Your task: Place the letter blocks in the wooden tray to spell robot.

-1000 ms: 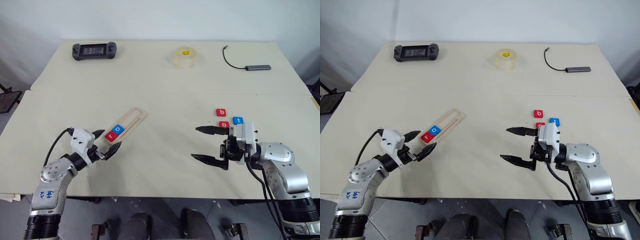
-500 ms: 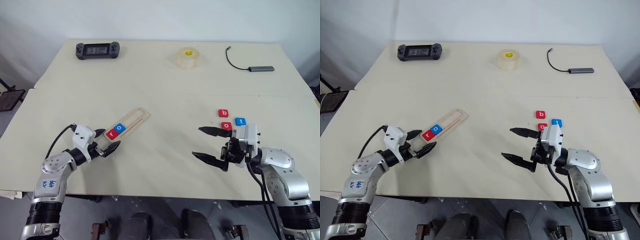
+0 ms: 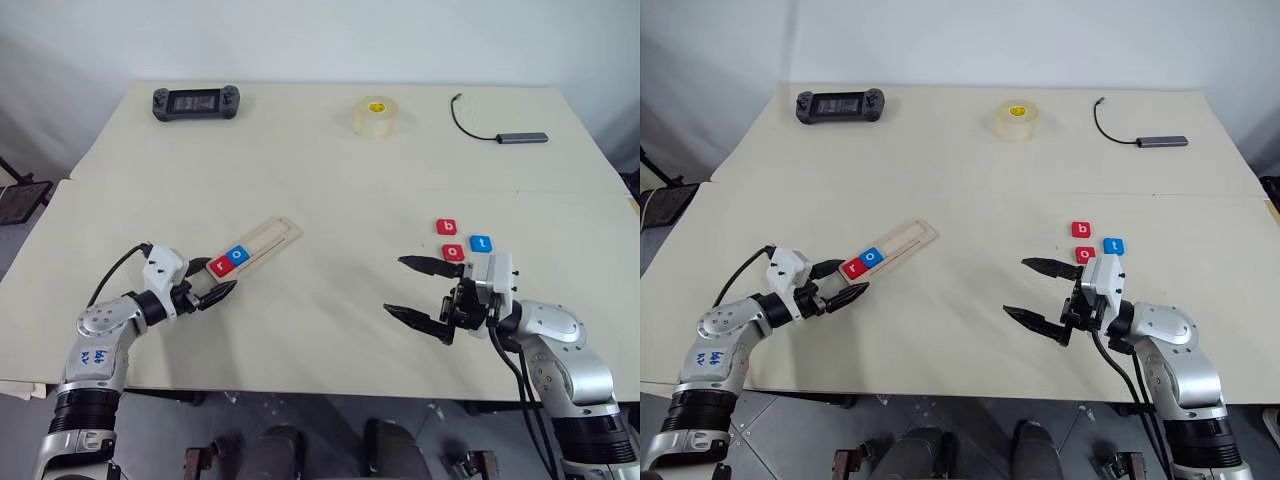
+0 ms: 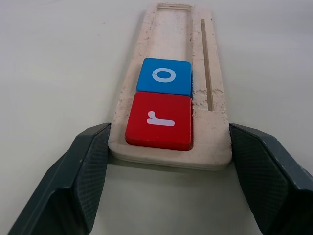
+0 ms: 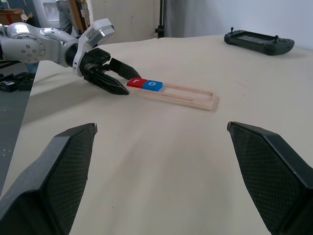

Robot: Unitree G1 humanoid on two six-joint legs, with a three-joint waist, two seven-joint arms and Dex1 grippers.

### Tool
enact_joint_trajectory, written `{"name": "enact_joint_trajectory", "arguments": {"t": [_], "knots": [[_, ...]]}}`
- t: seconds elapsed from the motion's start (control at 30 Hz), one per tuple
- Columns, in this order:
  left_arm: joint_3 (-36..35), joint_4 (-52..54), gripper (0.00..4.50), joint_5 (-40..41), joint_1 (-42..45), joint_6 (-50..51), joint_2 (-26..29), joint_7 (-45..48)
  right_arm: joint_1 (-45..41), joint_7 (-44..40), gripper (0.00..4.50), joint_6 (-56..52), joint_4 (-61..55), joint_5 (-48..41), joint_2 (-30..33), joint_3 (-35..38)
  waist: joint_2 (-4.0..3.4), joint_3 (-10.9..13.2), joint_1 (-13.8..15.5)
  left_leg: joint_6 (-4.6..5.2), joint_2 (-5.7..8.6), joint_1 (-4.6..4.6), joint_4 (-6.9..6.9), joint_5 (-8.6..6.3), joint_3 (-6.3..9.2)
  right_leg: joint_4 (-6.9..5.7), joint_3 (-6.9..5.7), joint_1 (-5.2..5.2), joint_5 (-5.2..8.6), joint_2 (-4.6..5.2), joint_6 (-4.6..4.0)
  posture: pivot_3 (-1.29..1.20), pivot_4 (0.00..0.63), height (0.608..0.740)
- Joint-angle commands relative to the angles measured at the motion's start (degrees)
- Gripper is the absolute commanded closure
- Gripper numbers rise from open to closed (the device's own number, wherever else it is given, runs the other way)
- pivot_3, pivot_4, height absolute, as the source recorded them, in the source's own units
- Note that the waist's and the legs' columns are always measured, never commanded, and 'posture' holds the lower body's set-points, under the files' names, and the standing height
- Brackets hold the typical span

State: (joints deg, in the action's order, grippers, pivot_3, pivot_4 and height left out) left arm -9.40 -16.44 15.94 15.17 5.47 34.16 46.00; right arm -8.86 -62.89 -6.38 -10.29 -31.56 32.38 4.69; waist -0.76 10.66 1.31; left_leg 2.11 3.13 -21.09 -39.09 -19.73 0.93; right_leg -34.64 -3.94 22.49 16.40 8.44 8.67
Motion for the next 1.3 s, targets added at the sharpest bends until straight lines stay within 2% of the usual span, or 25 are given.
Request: {"name": "enact_joint_trajectory", "arguments": {"t": [0.03,0.2,0.4,0.53,0.67,0.8,0.93,1.1,1.3], "knots": [[1.63,-1.99,1.07,-0.69,-1.63,-0.76,-1.17,1.45,0.05,0.33,0.0,1.2,-0.26,-0.19,-0.44,0.88,-0.01,0.0,0.01,0.0,0.0,0.0,0.0,0.0,0.0,0.0,0.0,0.0,0.0,0.0,0.0,0.0,0.15,0.74],[2.11,4.21,1.07,2.86,-0.66,-2.07,-1.96,6.25,1.44,0.24,0.0,1.24,-1.02,-0.52,0.57,2.18,0.0,0.0,0.24,0.01,0.02,-0.04,0.0,0.0,0.03,0.01,-0.01,0.0,0.0,0.03,0.0,0.0,0.15,0.74],[10.05,5.83,1.07,0.31,6.33,-4.15,-3.82,12.24,7.78,0.23,0.0,0.88,-4.34,-1.29,4.28,7.66,0.06,0.04,0.41,0.07,0.1,-0.16,-0.02,0.02,0.07,0.06,-0.07,0.01,-0.01,0.07,0.01,0.0,0.15,0.74],[16.8,0.77,1.07,-2.88,12.75,-5.83,-8.11,15.51,15.22,0.6,0.0,1.16,-7.19,-1.51,6.55,13.48,0.06,0.03,0.47,0.07,0.12,-0.16,-0.02,0.03,0.02,0.07,-0.09,-0.02,-0.02,0.06,0.03,0.0,0.15,0.74],[22.61,-8.77,1.07,-7.78,19.56,-11.93,-12.54,18.44,24.78,1.45,0.0,1.23,-10.57,-2.29,6.7,21.29,0.13,0.07,0.45,0.09,0.12,-0.16,-0.02,0.04,-0.04,0.1,-0.09,-0.02,-0.02,0.01,0.04,0.0,0.15,0.74],[24.23,-17.31,1.07,-10.06,25.33,-14.58,-16.48,18.61,32.01,2.59,0.0,1.7,-12.78,-2.91,5.24,26.66,0.25,0.14,0.22,0.13,0.08,-0.16,-0.02,0.06,-0.13,0.13,-0.06,-0.03,-0.04,-0.01,0.08,0.0,0.15,0.74],[24.3,-22.55,1.07,-11.79,28.19,-15.19,-19.12,17.45,35.87,4.35,0.0,2.45,-13.97,-2.89,2.93,28.68,0.28,0.14,0.21,0.14,0.07,-0.13,-0.02,0.06,-0.14,0.12,0.01,-0.02,-0.05,0.0,0.11,0.0,0.15,0.74],[22.74,-21.92,1.07,-11.24,27.46,-14.62,-18.58,17.95,36.79,5.31,0.0,2.97,-14.76,-2.62,1.65,28.28,0.27,0.13,0.24,0.16,0.09,-0.13,-0.02,0.07,-0.11,0.12,0.05,-0.03,-0.07,0.02,0.12,0.0,0.15,0.74],[20.0,-21.2,1.07,-10.05,25.43,-15.84,-12.35,21.48,35.07,4.64,0.0,3.63,-13.6,-2.64,2.11,26.5,0.24,0.12,-0.12,0.14,0.02,-0.09,-0.02,0.07,-0.13,0.11,0.06,-0.01,-0.06,-0.02,0.12,0.0,0.15,0.74]]}}
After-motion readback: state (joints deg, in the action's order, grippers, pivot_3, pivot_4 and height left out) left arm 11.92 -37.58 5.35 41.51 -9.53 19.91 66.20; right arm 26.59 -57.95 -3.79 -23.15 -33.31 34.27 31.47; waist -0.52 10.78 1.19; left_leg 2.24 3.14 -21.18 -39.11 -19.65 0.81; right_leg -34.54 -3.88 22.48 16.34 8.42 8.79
